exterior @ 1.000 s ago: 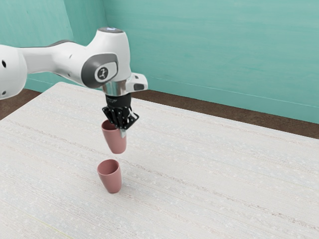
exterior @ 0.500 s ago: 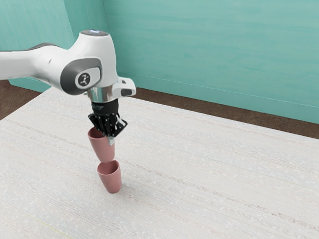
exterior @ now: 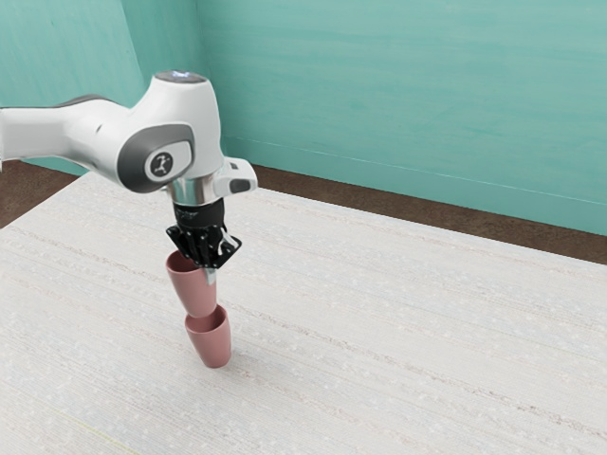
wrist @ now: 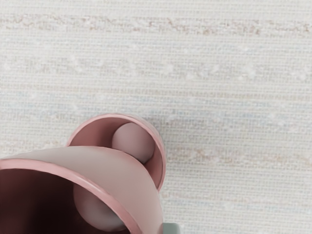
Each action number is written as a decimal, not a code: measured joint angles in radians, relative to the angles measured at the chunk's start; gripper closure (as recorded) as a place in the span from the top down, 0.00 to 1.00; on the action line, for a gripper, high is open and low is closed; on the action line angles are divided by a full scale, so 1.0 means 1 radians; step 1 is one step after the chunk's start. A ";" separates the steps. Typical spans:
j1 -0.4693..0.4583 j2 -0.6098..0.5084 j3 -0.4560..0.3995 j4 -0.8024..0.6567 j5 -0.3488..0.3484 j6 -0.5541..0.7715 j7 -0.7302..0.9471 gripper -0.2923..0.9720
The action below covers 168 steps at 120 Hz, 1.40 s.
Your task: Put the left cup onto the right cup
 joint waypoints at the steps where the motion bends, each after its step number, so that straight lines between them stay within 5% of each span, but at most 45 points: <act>1: 0.000 0.001 0.000 0.000 0.000 0.001 0.000 0.15; 168: 0.012 0.105 0.000 -0.007 0.003 0.059 -0.031 0.15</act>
